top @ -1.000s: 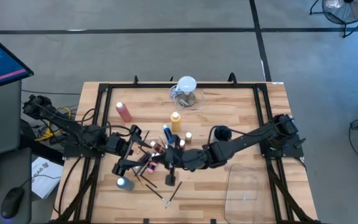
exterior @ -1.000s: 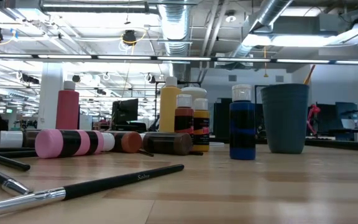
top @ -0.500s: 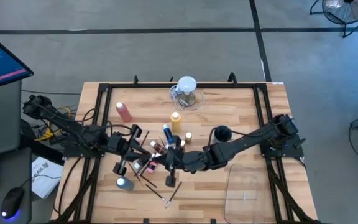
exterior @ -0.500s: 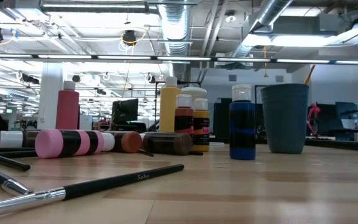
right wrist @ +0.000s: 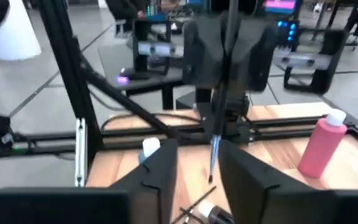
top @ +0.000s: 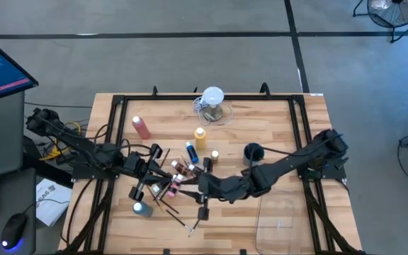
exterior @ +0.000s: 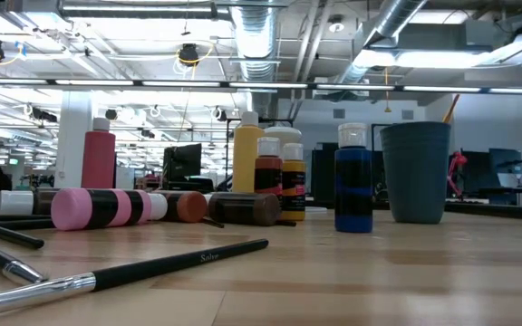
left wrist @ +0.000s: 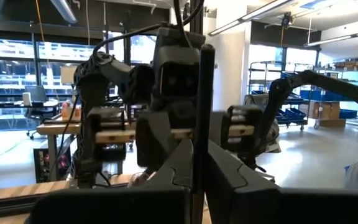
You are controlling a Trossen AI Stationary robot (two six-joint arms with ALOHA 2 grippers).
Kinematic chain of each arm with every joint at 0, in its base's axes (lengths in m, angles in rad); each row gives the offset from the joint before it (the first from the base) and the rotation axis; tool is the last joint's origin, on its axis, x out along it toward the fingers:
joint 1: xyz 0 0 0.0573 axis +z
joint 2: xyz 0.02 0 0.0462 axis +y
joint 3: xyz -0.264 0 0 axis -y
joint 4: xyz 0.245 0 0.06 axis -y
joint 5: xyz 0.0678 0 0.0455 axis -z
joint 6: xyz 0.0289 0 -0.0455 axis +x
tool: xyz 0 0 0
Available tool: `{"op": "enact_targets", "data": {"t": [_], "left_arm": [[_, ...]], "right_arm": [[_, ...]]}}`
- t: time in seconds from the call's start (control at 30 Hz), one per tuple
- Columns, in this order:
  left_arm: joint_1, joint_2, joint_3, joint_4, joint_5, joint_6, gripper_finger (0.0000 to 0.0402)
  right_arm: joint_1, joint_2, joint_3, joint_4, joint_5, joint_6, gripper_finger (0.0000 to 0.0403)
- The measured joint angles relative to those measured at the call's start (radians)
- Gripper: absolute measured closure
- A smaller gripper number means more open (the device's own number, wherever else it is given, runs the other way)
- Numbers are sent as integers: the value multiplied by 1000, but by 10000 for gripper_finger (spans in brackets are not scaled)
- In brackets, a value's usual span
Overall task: Pick & Place Paint Supplies
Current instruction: Put the black silver paintbrush into the blue cup
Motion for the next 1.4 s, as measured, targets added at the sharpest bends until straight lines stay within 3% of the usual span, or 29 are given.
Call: {"op": "enact_targets", "data": {"t": [0.23, 0.43, 1.03, 1.4], "left_arm": [[55, 12, 0, -15, 73, -71, 400], [85, 14, -1, -48, 145, -117, 401], [89, 15, -1, -109, 185, -175, 401], [99, 99, 38, -107, 179, -186, 401]], "right_arm": [[-34, -8, 0, 75, 22, -62, 201], [-92, -8, 0, 119, -75, -73, 161], [-177, -7, 0, 179, -274, -6, 179], [-209, -7, 0, 167, -426, 44, 182]]}}
